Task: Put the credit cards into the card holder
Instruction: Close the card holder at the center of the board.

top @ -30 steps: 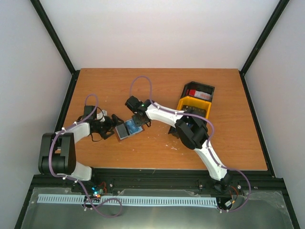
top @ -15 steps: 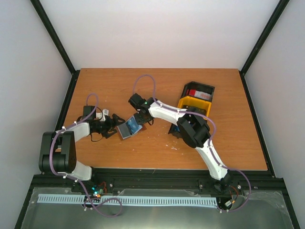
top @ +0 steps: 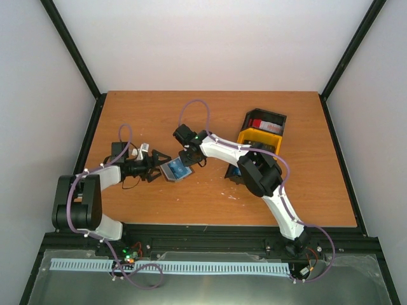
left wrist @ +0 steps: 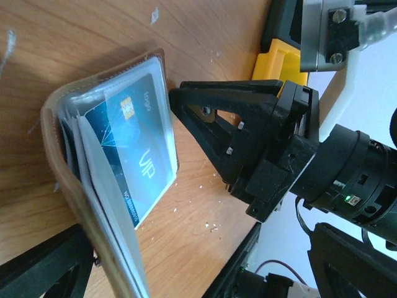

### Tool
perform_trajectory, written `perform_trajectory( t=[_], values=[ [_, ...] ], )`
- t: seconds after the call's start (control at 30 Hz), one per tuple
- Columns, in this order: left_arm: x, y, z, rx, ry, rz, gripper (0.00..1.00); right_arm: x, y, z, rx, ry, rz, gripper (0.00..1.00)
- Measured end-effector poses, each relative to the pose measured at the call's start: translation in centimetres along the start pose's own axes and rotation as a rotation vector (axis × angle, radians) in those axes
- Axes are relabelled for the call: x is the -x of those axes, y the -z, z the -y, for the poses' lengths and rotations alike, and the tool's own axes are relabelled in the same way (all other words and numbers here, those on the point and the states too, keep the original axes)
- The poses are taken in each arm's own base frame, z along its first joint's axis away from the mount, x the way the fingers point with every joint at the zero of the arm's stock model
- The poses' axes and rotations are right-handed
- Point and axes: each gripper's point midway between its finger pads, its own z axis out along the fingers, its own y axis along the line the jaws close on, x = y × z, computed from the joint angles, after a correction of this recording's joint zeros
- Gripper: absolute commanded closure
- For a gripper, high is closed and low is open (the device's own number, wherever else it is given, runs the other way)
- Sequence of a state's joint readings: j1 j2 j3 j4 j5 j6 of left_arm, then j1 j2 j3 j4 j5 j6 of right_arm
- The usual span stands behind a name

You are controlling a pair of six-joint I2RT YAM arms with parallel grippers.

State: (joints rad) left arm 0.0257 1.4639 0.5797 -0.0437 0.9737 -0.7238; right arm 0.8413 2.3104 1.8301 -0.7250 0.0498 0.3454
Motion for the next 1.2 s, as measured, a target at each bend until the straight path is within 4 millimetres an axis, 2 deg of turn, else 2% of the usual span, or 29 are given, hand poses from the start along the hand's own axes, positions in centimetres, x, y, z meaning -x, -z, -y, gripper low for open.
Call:
perform_trajectory(
  t=[0.1,0.37,0.63,0.83,1.1,1.2],
  values=[
    [-0.3,-0.4,-0.2,-0.029,0.023,-0.027,0.05,0.0,0.0,-0.2,0.010,-0.001,0.002,0.85],
    [-0.1,-1.0,1.0,-0.091,0.006,-0.057,0.05,0.0,0.0,-0.3,0.040,-0.010,0.010,0.85],
    [-0.1,-2.8,2.1,-0.110,-0.016,-0.108,0.08,0.0,0.2,-0.2,0.100,-0.047,0.029,0.83],
    [0.0,-3.7,2.1,-0.096,-0.006,-0.116,0.17,-0.7,0.6,0.2,0.145,-0.087,0.032,0.79],
    [1.6,-4.5,1.2,-0.035,0.011,-0.088,0.26,-2.0,1.3,1.5,0.143,-0.148,0.024,0.84],
    [2.2,-4.8,1.1,-0.009,0.002,-0.080,0.28,-2.3,1.6,2.1,0.136,-0.173,0.024,0.80]
  ],
)
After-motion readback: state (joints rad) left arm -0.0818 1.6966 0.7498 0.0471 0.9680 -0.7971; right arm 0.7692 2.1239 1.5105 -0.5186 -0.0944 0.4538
